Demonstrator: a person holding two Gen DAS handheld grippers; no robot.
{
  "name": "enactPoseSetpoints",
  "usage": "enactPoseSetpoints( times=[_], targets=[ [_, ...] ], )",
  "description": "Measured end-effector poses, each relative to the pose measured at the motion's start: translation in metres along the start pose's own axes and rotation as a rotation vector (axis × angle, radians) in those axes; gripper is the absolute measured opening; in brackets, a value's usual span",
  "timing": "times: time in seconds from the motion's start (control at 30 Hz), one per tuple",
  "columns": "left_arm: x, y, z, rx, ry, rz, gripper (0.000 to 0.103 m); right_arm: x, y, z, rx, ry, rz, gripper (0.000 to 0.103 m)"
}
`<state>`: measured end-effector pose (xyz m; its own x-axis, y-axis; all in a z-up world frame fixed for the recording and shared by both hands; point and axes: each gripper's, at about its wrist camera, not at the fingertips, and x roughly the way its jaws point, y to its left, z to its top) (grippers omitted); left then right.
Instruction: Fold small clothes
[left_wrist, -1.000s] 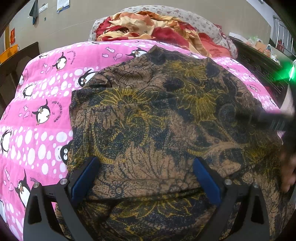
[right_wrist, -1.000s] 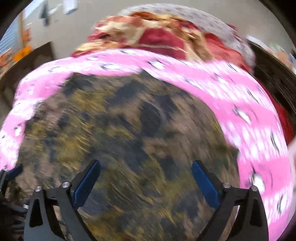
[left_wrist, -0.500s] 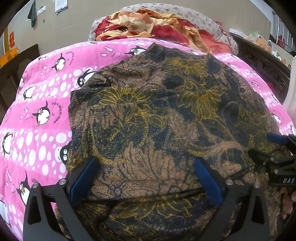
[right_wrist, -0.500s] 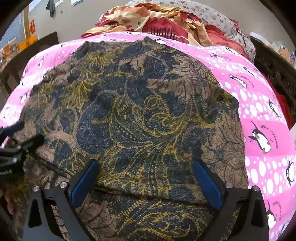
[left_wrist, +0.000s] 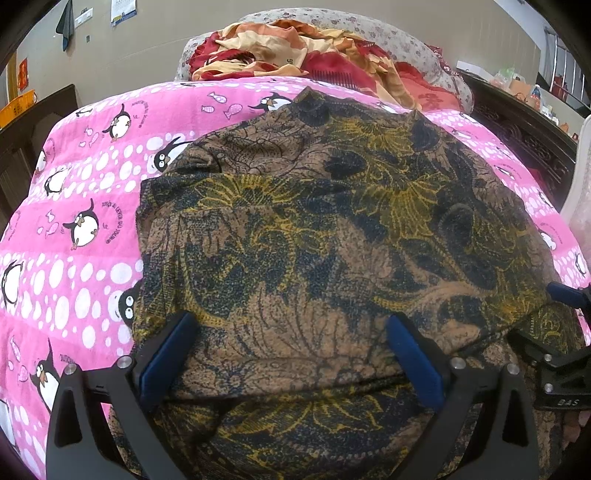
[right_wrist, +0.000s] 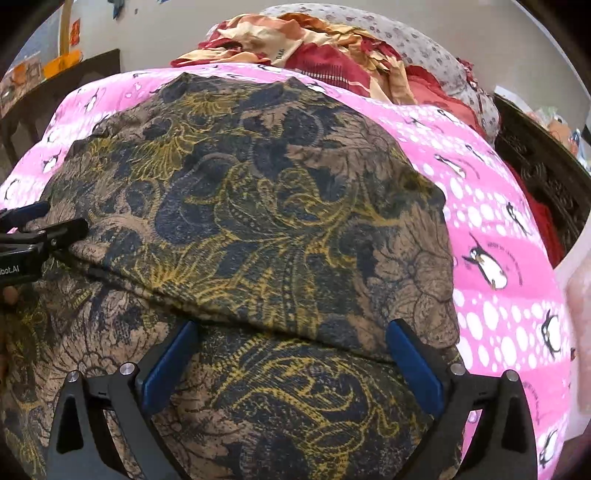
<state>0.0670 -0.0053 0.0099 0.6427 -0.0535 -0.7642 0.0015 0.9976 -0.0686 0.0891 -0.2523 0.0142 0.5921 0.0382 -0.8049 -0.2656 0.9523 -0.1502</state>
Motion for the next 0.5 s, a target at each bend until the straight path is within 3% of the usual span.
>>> enactPoseSetpoints(
  times=[0.5],
  targets=[
    [-0.001,-0.001,-0.002,0.0,-0.001,-0.001,0.102,-0.01,-0.003,-0.004,0.043,-0.041,0.066,0.103]
  ],
)
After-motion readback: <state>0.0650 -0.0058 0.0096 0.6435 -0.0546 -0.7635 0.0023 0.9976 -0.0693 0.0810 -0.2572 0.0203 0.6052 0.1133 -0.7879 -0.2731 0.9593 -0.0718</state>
